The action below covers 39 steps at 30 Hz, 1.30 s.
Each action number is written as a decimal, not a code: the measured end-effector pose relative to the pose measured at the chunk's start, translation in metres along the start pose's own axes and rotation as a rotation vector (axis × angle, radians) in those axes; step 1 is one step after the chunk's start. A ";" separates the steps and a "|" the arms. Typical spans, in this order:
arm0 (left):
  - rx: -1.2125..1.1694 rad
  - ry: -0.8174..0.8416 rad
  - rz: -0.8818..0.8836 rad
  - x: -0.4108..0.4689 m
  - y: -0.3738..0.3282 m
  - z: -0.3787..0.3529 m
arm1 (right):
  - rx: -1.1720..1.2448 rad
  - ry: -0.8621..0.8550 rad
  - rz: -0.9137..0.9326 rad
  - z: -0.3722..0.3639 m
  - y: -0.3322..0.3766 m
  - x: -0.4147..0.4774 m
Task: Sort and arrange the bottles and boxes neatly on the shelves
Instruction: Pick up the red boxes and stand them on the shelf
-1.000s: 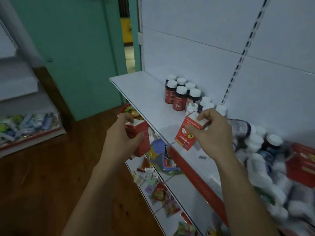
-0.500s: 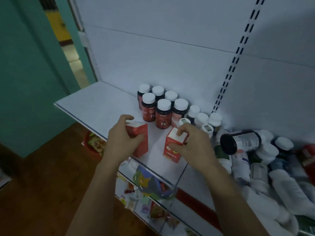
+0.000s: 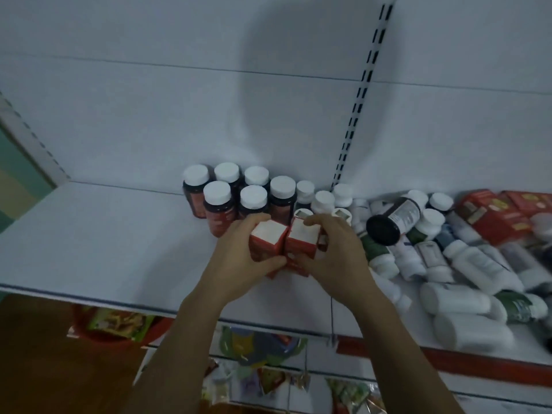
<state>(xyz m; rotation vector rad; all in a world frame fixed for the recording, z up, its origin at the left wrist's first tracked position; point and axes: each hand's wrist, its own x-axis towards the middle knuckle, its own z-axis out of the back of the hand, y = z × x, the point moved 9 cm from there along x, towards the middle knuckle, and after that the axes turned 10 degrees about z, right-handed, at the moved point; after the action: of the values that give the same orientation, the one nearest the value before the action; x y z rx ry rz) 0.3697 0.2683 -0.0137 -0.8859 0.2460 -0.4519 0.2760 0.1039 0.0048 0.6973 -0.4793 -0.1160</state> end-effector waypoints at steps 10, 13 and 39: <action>0.183 -0.039 -0.225 0.013 -0.082 0.027 | -0.179 -0.164 -0.021 0.110 -0.001 -0.031; 0.199 0.003 -0.307 0.020 -0.119 -0.002 | -0.253 -0.232 -0.076 0.153 -0.025 -0.052; 0.514 0.163 -0.223 0.085 -0.301 -0.334 | -0.551 0.072 -0.175 0.332 -0.265 -0.015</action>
<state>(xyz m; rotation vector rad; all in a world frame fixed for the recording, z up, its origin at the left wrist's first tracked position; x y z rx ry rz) 0.2314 -0.1668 0.0180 -0.3726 0.1677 -0.7566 0.1243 -0.2909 0.0494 0.1993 -0.2947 -0.3712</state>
